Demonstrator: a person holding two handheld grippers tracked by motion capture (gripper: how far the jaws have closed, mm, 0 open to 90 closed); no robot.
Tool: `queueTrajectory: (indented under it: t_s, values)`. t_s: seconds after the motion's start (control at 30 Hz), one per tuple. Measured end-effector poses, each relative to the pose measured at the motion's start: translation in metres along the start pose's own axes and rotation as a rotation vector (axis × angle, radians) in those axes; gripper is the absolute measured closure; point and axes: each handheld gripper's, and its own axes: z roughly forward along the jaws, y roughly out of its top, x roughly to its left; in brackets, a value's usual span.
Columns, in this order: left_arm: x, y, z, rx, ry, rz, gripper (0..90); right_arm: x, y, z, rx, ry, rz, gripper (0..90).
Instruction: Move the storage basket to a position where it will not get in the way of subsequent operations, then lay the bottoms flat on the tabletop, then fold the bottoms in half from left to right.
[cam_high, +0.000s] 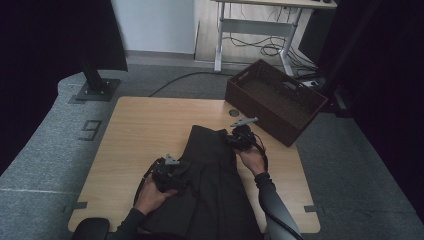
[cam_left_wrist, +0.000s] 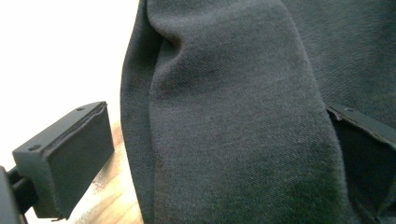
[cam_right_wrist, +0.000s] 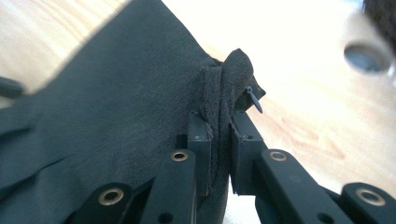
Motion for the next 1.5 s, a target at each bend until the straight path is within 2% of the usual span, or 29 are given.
queueTrajectory:
  t_s: [0.27,0.5,0.63,0.8,1.1,1.23,1.37,1.4,1.5]
  values:
    - [0.003,0.004,0.003,-0.007,0.002,-0.001,0.0,0.024,0.013,-0.043,-0.096,0.037,-0.089,81.2]
    - [0.007,0.006,0.006,-0.014,0.006,-0.005,0.0,0.041,0.009,-0.073,-0.15,0.074,-0.14,81.3]
    - [0.008,0.008,0.007,-0.017,0.006,-0.005,0.0,0.044,0.004,-0.081,-0.162,0.089,-0.149,81.4]
    - [0.011,0.01,0.009,-0.015,0.002,-0.006,0.0,0.051,-0.005,-0.091,-0.194,0.129,-0.148,81.5]
    - [0.02,0.018,0.015,-0.026,-0.002,-0.006,0.0,0.07,-0.025,-0.108,-0.209,0.178,-0.179,81.7]
    - [0.025,0.022,0.019,-0.031,-0.01,0.004,0.0,0.073,-0.035,-0.11,-0.21,0.198,-0.169,81.7]
    - [0.031,0.026,0.019,-0.023,-0.062,0.033,0.0,0.071,-0.043,-0.109,-0.223,0.204,-0.141,81.6]
    - [0.032,0.027,0.016,-0.016,-0.061,0.039,0.0,0.071,-0.044,-0.109,-0.226,0.206,-0.138,81.6]
    - [0.027,0.03,0.001,-0.009,-0.023,0.083,2.7,0.071,-0.047,-0.109,-0.238,0.212,-0.126,81.5]
